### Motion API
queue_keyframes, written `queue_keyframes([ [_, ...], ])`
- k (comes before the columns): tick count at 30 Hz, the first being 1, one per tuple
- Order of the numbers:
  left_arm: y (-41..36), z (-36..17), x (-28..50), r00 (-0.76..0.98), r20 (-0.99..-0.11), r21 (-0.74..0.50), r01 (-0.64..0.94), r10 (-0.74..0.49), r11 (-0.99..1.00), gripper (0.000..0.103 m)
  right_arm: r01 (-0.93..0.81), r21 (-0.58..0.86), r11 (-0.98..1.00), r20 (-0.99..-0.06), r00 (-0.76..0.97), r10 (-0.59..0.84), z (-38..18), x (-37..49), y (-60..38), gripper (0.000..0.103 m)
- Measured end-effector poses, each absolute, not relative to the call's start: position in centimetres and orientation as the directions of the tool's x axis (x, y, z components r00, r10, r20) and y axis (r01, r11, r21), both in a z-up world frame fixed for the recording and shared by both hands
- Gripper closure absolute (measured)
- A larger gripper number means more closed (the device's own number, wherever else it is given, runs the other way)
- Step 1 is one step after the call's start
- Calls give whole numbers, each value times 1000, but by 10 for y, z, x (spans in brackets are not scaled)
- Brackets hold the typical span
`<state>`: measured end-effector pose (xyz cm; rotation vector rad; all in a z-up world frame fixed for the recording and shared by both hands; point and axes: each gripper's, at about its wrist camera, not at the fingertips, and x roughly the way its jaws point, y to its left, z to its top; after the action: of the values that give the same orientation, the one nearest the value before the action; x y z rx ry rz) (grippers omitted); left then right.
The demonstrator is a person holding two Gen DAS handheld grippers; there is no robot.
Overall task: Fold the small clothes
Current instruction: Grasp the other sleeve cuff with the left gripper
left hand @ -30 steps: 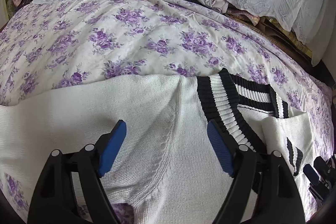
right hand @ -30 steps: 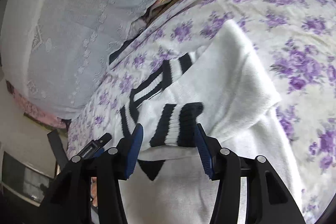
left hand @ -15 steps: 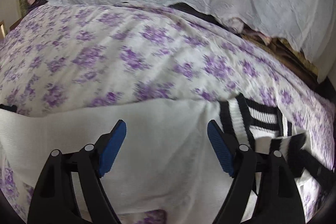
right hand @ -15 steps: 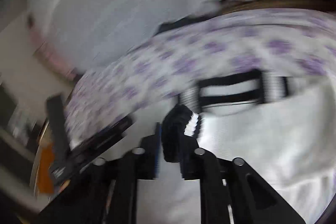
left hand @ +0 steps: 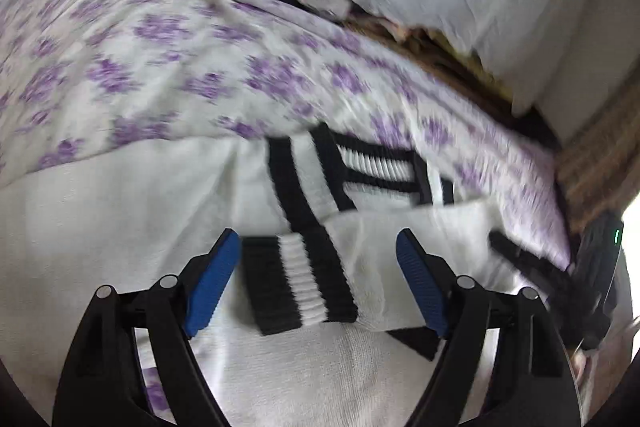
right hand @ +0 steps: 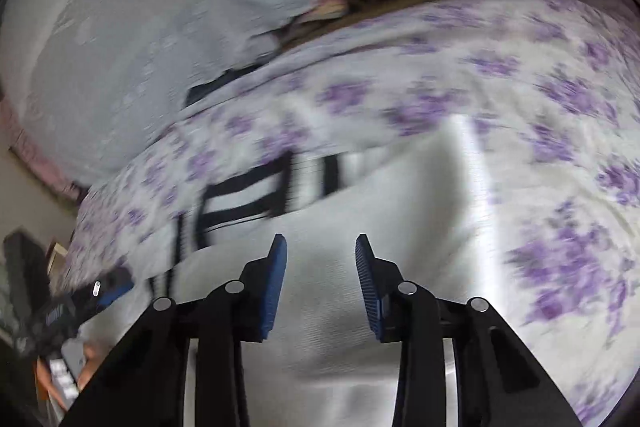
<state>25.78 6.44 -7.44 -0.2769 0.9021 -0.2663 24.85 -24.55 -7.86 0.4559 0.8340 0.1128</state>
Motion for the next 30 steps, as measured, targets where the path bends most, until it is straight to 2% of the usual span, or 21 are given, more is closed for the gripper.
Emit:
queue_keyframes([
  [1, 55, -85, 261, 577, -761, -290, 108, -298, 951, 19, 136, 439, 888, -704, 666, 246, -90, 251, -261, 75],
  [2, 48, -102, 268, 538, -806, -239, 87, -247, 967, 19, 171, 464, 870, -710, 658, 250, -103, 255, -275, 102],
  [4, 39, -108, 267, 554, -807, -179, 104, -207, 978, 18, 184, 572, 799, -669, 669, 324, -118, 254, -296, 103],
  [5, 34, -105, 265, 560, -809, -141, 111, -179, 984, 18, 192, 582, 790, -667, 669, 328, -117, 253, -299, 103],
  [7, 32, -100, 261, 576, -800, -136, 103, -170, 985, 18, 203, 542, 815, -669, 692, 272, -103, 250, -295, 99],
  [9, 35, -91, 257, 593, -773, -195, 120, -228, 973, 17, 145, 526, 838, -640, 717, 278, -86, 255, -287, 97],
  [11, 36, -85, 254, 614, -748, -216, 133, -251, 967, 12, 124, 473, 872, -646, 722, 248, -75, 269, -282, 96],
  [14, 32, -109, 270, 545, -814, -170, 112, -204, 979, 10, 182, 435, 882, -705, 678, 208, -86, 301, -289, 92],
  [15, 31, -114, 273, 534, -821, -160, 120, -200, 980, 7, 228, 429, 874, -737, 648, 193, -97, 308, -300, 102],
  [17, 23, -108, 268, 560, -809, -115, 141, -175, 983, 7, 246, 530, 811, -700, 667, 255, -109, 303, -317, 103],
  [19, 25, -105, 266, 566, -805, -125, 132, -178, 983, 8, 233, 543, 807, -677, 691, 256, -96, 280, -316, 97],
  [21, 34, -95, 262, 578, -782, -203, 119, -234, 972, 8, 141, 536, 832, -638, 714, 289, -79, 247, -305, 94],
  [22, 37, -91, 260, 582, -768, -244, 121, -268, 962, 8, 103, 525, 845, -633, 711, 307, -76, 231, -299, 88],
  [23, 39, -89, 260, 576, -764, -270, 126, -292, 955, 8, 84, 517, 852, -636, 704, 317, -76, 218, -294, 72],
  [24, 38, -92, 262, 562, -774, -269, 126, -292, 955, 8, 81, 512, 855, -648, 689, 323, -82, 208, -291, 62],
  [25, 36, -101, 266, 534, -801, -249, 114, -271, 962, 8, 85, 508, 857, -669, 666, 331, -94, 201, -289, 62],
  [26, 32, -112, 268, 510, -826, -215, 111, -241, 970, 8, 67, 502, 862, -657, 678, 329, -101, 200, -287, 67],
  [28, 22, -105, 256, 553, -817, -116, 122, -165, 986, 8, 87, 509, 856, -643, 700, 311, -99, 195, -291, 75],
  [29, 23, -99, 249, 561, -811, -124, 114, -167, 986, 8, 95, 514, 853, -630, 716, 300, -92, 190, -294, 74],
  [30, 27, -92, 240, 572, -800, -146, 103, -179, 984, 8, 83, 500, 862, -601, 750, 276, -81, 181, -294, 65],
])
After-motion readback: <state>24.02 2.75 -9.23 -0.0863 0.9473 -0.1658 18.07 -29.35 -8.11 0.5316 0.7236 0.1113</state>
